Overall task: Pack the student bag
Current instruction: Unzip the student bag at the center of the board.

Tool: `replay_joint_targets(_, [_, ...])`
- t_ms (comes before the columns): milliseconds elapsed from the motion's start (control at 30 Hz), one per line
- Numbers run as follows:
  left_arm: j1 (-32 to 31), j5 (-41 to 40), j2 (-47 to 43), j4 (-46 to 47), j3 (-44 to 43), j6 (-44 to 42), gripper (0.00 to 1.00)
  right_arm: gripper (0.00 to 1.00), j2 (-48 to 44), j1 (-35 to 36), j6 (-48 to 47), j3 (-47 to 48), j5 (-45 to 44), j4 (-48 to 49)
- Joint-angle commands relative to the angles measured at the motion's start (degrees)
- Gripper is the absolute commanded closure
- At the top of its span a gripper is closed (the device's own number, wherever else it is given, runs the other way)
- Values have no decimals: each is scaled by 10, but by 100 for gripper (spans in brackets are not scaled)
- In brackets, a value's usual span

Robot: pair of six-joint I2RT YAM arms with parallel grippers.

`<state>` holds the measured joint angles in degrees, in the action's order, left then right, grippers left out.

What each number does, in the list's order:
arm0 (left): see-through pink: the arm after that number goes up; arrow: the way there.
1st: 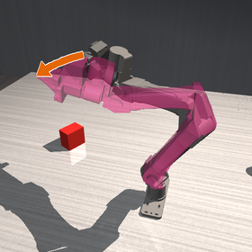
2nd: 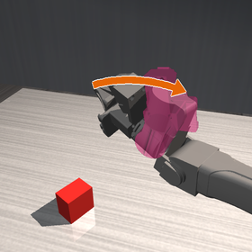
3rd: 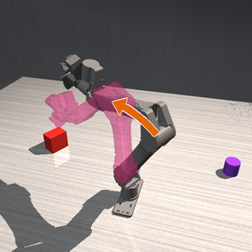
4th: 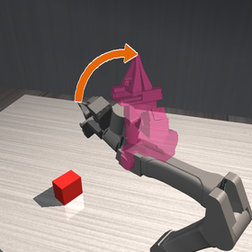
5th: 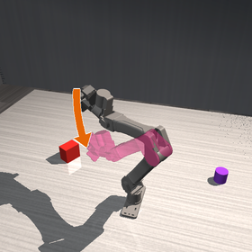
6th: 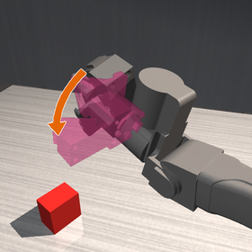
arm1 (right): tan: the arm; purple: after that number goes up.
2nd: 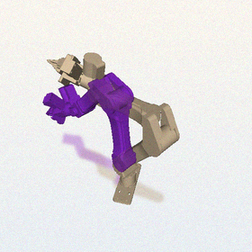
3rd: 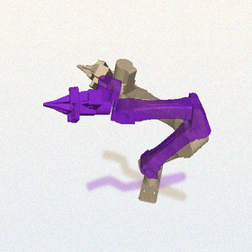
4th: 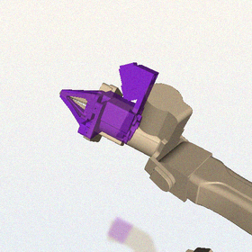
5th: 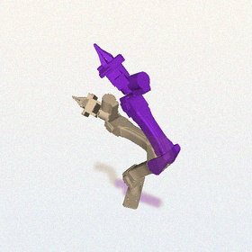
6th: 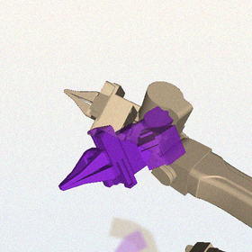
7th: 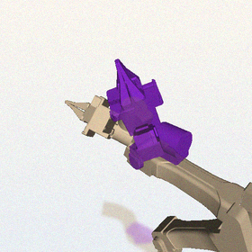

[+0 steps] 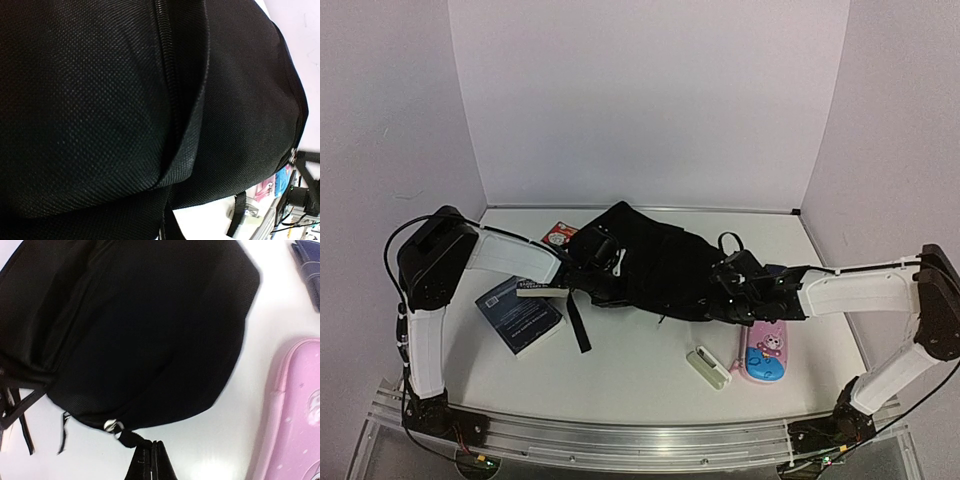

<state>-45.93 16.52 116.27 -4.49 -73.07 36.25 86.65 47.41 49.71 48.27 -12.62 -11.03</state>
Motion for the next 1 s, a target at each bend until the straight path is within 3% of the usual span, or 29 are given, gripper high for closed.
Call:
replay_joint_targets(0, [31,-39,-42,-17,16,-53,100,100,-17,-64,-29,14,-1,-37])
replay_joint_targets(267, [50,-32,-78,-27,62,-92,100,100,-12,-137,-99,20,57,-36])
replay_joint_targets(467, [50,21,-117,-19,71,-134,97,100,-27,-137,-183,35,197,5])
replay_joint_targets(800, [35,132,-163,26,25,-200,41,100,-99,-125,-226,20,350,42])
replay_joint_targets(967, [29,176,-115,42,-24,-222,30,100,-129,-119,-219,9,364,57])
